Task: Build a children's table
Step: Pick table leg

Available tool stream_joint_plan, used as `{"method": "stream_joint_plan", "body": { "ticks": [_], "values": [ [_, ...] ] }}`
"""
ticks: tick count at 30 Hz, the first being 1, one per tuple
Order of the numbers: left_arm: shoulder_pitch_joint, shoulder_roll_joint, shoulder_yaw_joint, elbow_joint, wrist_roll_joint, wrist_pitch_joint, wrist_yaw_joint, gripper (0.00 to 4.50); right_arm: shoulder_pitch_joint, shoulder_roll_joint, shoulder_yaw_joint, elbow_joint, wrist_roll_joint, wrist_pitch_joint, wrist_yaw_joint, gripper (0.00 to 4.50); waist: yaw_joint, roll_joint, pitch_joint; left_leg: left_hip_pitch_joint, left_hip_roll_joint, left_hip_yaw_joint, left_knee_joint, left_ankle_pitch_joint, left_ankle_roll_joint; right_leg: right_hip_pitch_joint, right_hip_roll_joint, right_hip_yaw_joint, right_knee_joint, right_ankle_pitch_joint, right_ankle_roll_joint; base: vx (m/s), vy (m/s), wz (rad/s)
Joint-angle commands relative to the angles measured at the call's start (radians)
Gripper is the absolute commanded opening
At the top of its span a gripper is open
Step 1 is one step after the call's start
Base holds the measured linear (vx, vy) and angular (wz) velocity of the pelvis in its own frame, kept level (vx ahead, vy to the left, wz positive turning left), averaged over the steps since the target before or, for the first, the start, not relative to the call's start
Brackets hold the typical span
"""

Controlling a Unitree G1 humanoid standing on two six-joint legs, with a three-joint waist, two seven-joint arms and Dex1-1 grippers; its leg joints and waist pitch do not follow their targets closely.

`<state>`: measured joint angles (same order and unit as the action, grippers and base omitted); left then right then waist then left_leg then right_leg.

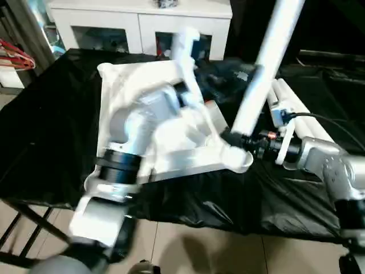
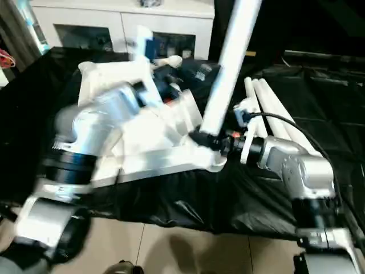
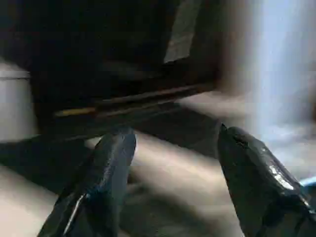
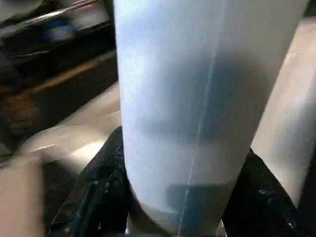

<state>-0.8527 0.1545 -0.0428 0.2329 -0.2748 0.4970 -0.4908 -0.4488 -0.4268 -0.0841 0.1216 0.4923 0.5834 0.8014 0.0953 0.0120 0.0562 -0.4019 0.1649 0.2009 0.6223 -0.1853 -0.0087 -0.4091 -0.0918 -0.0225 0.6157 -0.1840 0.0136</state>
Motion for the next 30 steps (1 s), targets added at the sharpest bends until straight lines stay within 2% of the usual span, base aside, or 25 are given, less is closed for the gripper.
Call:
{"method": "stream_joint_plan", "body": {
  "ticks": [1, 3, 4, 5, 7, 9, 10, 12, 14, 15, 16, 17, 18, 19, 20, 21, 22, 23, 24, 25, 26, 27, 28, 29, 30],
  "values": [
    [0.06, 0.003, 0.044, -0.006, 0.085, -0.121, 0.115, 3.03, 0.043, 0.053, -0.052, -0.08, -0.076, -0.187, -0.115, 1.91, -0.003, -0.02, -0.078, 0.028, 0.055, -0.028, -0.072, -0.087, 0.036, 0.051, -0.047, 0.021, -0.06, -0.085, -0.206, 0.0, 0.0, 0.0],
    [0.103, -0.002, 0.083, -0.028, 0.097, -0.17, 0.162, 3.03, 0.076, 0.086, -0.064, -0.115, -0.1, -0.237, -0.162, 1.91, -0.009, -0.022, -0.078, 0.027, 0.055, -0.027, -0.074, -0.091, 0.026, 0.05, -0.047, 0.019, -0.06, -0.077, -0.208, 0.0, 0.0, 0.0],
    [0.233, 0.017, 0.092, -0.101, 0.159, -0.149, 0.25, 3.03, 0.149, 0.147, -0.068, -0.185, -0.16, -0.237, -0.31, 1.91, -0.011, -0.02, -0.078, 0.027, 0.059, -0.03, -0.078, -0.084, 0.034, 0.048, -0.044, 0.019, -0.056, -0.059, -0.212, 0.0, 0.0, 0.0],
    [0.258, 0.017, 0.095, -0.116, 0.163, -0.143, 0.258, 3.03, 0.162, 0.16, -0.068, -0.195, -0.172, -0.233, -0.344, 1.91, -0.013, -0.018, -0.078, 0.025, 0.06, -0.03, -0.078, -0.07, 0.035, 0.048, -0.043, 0.019, -0.053, -0.042, -0.209, 0.0, 0.0, 0.0],
    [0.336, 0.015, 0.103, -0.163, 0.172, -0.123, 0.277, 3.03, 0.202, 0.2, -0.07, -0.229, -0.211, -0.219, -0.448, 1.91, -0.018, -0.014, -0.075, 0.031, 0.057, -0.026, -0.083, -0.108, 0.03, 0.038, -0.039, 0.019, -0.063, -0.099, -0.204, 0.0, 0.0, 0.0],
    [0.435, -0.002, 0.11, -0.186, 0.177, -0.18, 0.296, 3.03, 0.248, 0.241, -0.084, -0.253, -0.156, -0.214, -0.439, 1.91, -0.018, -0.012, -0.072, 0.033, 0.057, -0.027, -0.087, -0.159, 0.021, 0.036, -0.042, 0.021, -0.073, -0.163, -0.195, 0.0, 0.0, 0.0],
    [0.457, -0.002, 0.105, -0.185, 0.188, -0.202, 0.309, 3.03, 0.263, 0.245, -0.077, -0.258, -0.155, -0.223, -0.434, 1.91, -0.017, -0.012, -0.066, 0.036, 0.06, -0.029, -0.096, -0.239, -0.004, 0.029, -0.039, 0.023, -0.084, -0.25, -0.165, 0.0, 0.0, 0.0],
    [0.502, -0.001, 0.091, -0.18, 0.215, -0.247, 0.334, 3.03, 0.288, 0.26, -0.069, -0.263, -0.161, -0.237, -0.444, 1.91, -0.016, -0.011, -0.064, 0.036, 0.061, -0.034, -0.101, -0.277, -0.024, 0.026, -0.039, 0.024, -0.089, -0.272, -0.133, 0.0, 0.0, 0.0],
    [0.528, -0.019, 0.09, -0.188, 0.216, -0.235, 0.352, 3.03, 0.307, 0.267, -0.052, -0.263, -0.194, -0.246, -0.465, 1.91, -0.021, -0.002, -0.062, 0.042, 0.069, -0.046, -0.111, -0.314, -0.076, 0.023, -0.023, 0.017, -0.083, -0.256, -0.113, 0.0, 0.0, 0.0],
    [0.543, -0.047, 0.099, -0.217, 0.214, -0.219, 0.383, 3.03, 0.321, 0.272, -0.039, -0.272, -0.227, -0.249, -0.491, 1.91, -0.029, 0.014, -0.063, 0.056, 0.087, -0.066, -0.122, -0.362, -0.13, 0.022, 0.002, 0.002, -0.077, -0.206, -0.112, 0.0, 0.0, 0.0],
    [0.545, -0.061, 0.1, -0.233, 0.215, -0.209, 0.399, 3.03, 0.329, 0.268, -0.028, -0.282, -0.248, -0.249, -0.5, 1.91, -0.038, 0.017, -0.062, 0.068, 0.117, -0.086, -0.136, -0.384, -0.144, 0.019, 0.014, -0.012, -0.065, -0.132, -0.129, 0.0, 0.0, 0.0],
    [0.547, -0.068, 0.098, -0.247, 0.218, -0.205, 0.41, 3.03, 0.335, 0.265, -0.019, -0.291, -0.26, -0.248, -0.511, 1.91, -0.046, 0.033, -0.063, 0.074, 0.177, -0.118, -0.166, -0.391, -0.124, 0.018, 0.009, -0.03, -0.039, -0.086, -0.144, 0.0, 0.0, 0.0],
    [0.553, -0.071, 0.09, -0.255, 0.231, -0.207, 0.421, 3.03, 0.341, 0.26, -0.014, -0.295, -0.273, -0.246, -0.523, 1.91, -0.05, 0.037, -0.063, 0.074, 0.202, -0.129, -0.181, -0.387, -0.109, 0.014, 0.008, -0.039, -0.019, -0.064, -0.146, 0.001, -0.076, 0.13],
    [0.562, -0.073, 0.084, -0.26, 0.236, -0.206, 0.423, 3.03, 0.347, 0.257, -0.013, -0.292, -0.283, -0.244, -0.534, 1.91, -0.061, 0.041, -0.066, 0.072, 0.232, -0.148, -0.196, -0.34, -0.058, 0.008, 0.005, -0.05, 0.019, -0.043, -0.152, -0.006, -0.133, 0.07],
    [0.568, -0.069, 0.079, -0.263, 0.242, -0.204, 0.421, 3.03, 0.35, 0.262, -0.02, -0.29, -0.278, -0.237, -0.54, 1.91, -0.067, 0.032, -0.067, 0.074, 0.232, -0.145, -0.193, -0.321, -0.013, 0.005, 0.0, -0.05, 0.024, -0.038, -0.154, -0.006, -0.133, 0.07],
    [0.568, -0.069, 0.079, -0.263, 0.242, -0.204, 0.421, 3.03, 0.35, 0.262, -0.02, -0.29, -0.278, -0.237, -0.54, 1.91, -0.071, 0.021, -0.067, 0.063, 0.216, -0.13, -0.188, -0.3, 0.071, 0.009, -0.014, -0.047, 0.021, -0.016, -0.205, -0.013, -0.196, 0.01],
    [0.579, -0.062, 0.071, -0.266, 0.25, -0.215, 0.417, 3.03, 0.357, 0.269, -0.027, -0.298, -0.263, -0.221, -0.543, 1.91, -0.074, 0.004, -0.069, 0.049, 0.167, -0.094, -0.165, -0.327, 0.138, 0.014, -0.024, -0.044, -0.011, 0.002, -0.314, -0.012, -0.243, 0.03],
    [0.583, -0.061, 0.07, -0.267, 0.251, -0.217, 0.415, 3.03, 0.36, 0.27, -0.027, -0.302, -0.258, -0.214, -0.543, 1.91, -0.079, -0.009, -0.066, 0.037, 0.106, -0.054, -0.123, -0.358, 0.155, 0.013, -0.019, -0.045, -0.051, -0.016, -0.387, -0.012, -0.243, 0.03],
    [0.586, -0.06, 0.07, -0.265, 0.252, -0.221, 0.413, 3.03, 0.363, 0.27, -0.026, -0.304, -0.259, -0.208, -0.547, 1.91, -0.06, -0.057, -0.076, 0.01, -0.06, 0.014, 0.109, -0.325, 0.158, 0.043, -0.04, -0.028, -0.146, -0.193, -0.449, -0.003, -0.225, 0.03],
    [0.591, -0.057, 0.067, -0.264, 0.263, -0.225, 0.416, 3.03, 0.368, 0.276, -0.035, -0.309, -0.261, -0.178, -0.575, 1.91, -0.042, -0.048, -0.07, -0.032, -0.053, -0.01, 0.158, -0.223, 0.133, 0.074, -0.085, 0.002, -0.152, -0.35, -0.388, -0.013, -0.192, -0.02],
    [0.591, -0.057, 0.067, -0.264, 0.263, -0.225, 0.416, 3.03, 0.368, 0.276, -0.035, -0.309, -0.261, -0.178, -0.575, 1.91, -0.041, -0.052, -0.059, -0.05, -0.055, -0.02, 0.158, -0.199, 0.12, 0.075, -0.088, 0.008, -0.147, -0.381, -0.313, -0.013, -0.192, -0.02],
    [0.593, -0.076, 0.079, -0.271, 0.247, -0.225, 0.427, 3.03, 0.373, 0.275, -0.042, -0.307, -0.271, -0.178, -0.591, 1.91, -0.043, -0.06, -0.057, -0.059, -0.054, -0.039, 0.115, -0.166, 0.11, 0.098, -0.092, 0.01, -0.145, -0.415, -0.143, -0.032, -0.178, 0.0],
    [0.595, -0.084, 0.084, -0.277, 0.239, -0.22, 0.434, 3.03, 0.375, 0.274, -0.041, -0.306, -0.275, -0.182, -0.596, 1.91, -0.041, -0.029, -0.061, -0.038, -0.033, -0.065, 0.042, -0.127, 0.146, 0.1, -0.089, 0.004, -0.154, -0.4, -0.001, -0.053, -0.136, 0.06],
    [0.595, -0.091, 0.089, -0.286, 0.232, -0.218, 0.44, 3.03, 0.375, 0.271, -0.04, -0.304, -0.275, -0.189, -0.592, 1.91, -0.038, -0.012, -0.067, -0.02, -0.011, -0.075, 0.01, -0.1, 0.168, 0.094, -0.076, -0.009, -0.164, -0.382, 0.056, -0.053, -0.136, 0.06],
    [0.594, -0.093, 0.091, -0.289, 0.231, -0.216, 0.441, 3.03, 0.374, 0.271, -0.039, -0.304, -0.274, -0.191, -0.591, 1.91, -0.048, 0.002, -0.075, 0.013, 0.109, -0.153, -0.047, -0.081, 0.235, 0.074, -0.051, -0.049, -0.133, -0.305, 0.151, -0.064, -0.121, 0.0]
  ]
}}
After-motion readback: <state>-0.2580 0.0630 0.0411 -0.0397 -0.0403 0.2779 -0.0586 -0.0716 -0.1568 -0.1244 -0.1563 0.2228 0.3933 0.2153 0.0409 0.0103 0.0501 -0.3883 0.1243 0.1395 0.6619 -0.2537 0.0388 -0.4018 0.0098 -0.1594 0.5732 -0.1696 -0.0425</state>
